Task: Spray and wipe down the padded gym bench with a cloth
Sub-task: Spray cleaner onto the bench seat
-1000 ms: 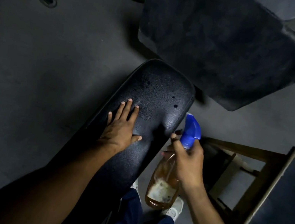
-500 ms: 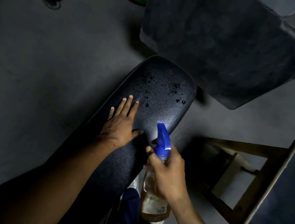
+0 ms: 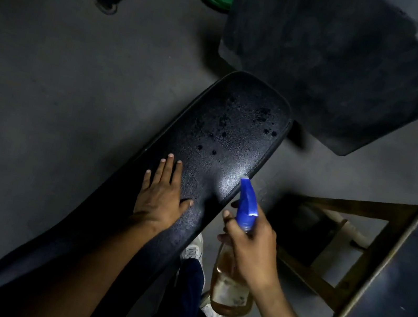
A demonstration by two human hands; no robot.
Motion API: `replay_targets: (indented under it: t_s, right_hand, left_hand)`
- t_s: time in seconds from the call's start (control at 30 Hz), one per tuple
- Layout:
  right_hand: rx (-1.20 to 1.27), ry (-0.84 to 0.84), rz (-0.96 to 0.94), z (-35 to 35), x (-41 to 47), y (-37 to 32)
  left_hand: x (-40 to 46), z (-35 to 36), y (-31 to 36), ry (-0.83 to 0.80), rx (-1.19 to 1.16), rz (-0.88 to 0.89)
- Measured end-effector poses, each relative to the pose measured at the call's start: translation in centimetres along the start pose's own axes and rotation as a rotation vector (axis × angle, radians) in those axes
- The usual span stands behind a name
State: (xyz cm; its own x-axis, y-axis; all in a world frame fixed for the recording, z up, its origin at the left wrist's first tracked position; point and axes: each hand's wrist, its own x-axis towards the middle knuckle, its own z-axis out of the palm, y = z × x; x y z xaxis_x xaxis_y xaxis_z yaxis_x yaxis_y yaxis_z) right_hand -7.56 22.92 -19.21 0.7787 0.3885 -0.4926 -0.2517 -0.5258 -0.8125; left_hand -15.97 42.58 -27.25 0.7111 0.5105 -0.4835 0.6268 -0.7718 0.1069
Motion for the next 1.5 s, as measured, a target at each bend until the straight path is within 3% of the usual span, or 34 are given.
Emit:
replay_targets:
  t_s: [0.23,0.57,0.8,1.03,1.3,1.5]
  right_hand:
    - [-0.011,0.064,-0.014,-3.0,-2.7,1.0]
    - [-0.221,-0.162,-0.096,-1.1,-6.2,1.7]
    - [-0.257,-0.225,-0.154,1.0,-6.5,0.7]
    - [-0.107,-0.147,-0.180,1.4,-5.5,0.1]
    - [-0.250,-0.257,-0.197,3.6,-7.2,1.5]
    - [-0.194,-0.166,-0.117,3.5,-9.5,3.9]
  left_hand:
    - [-4.6,1.3,0.9,-0.018,0.030,-0.001]
    - [-8.2,2.3,-1.0,-0.088,-0.009,-0.135]
    - [-9.3,2.6,-2.0,-0.162,-0.059,-0.158]
    - [-8.5,1.7,-3.0,-0.292,-0.124,-0.128]
    - [-8.2,2.2,-3.8,-0.288,-0.167,-0.106]
    - [-8.8,2.3,-3.6,-0.275,-0.163,-0.098]
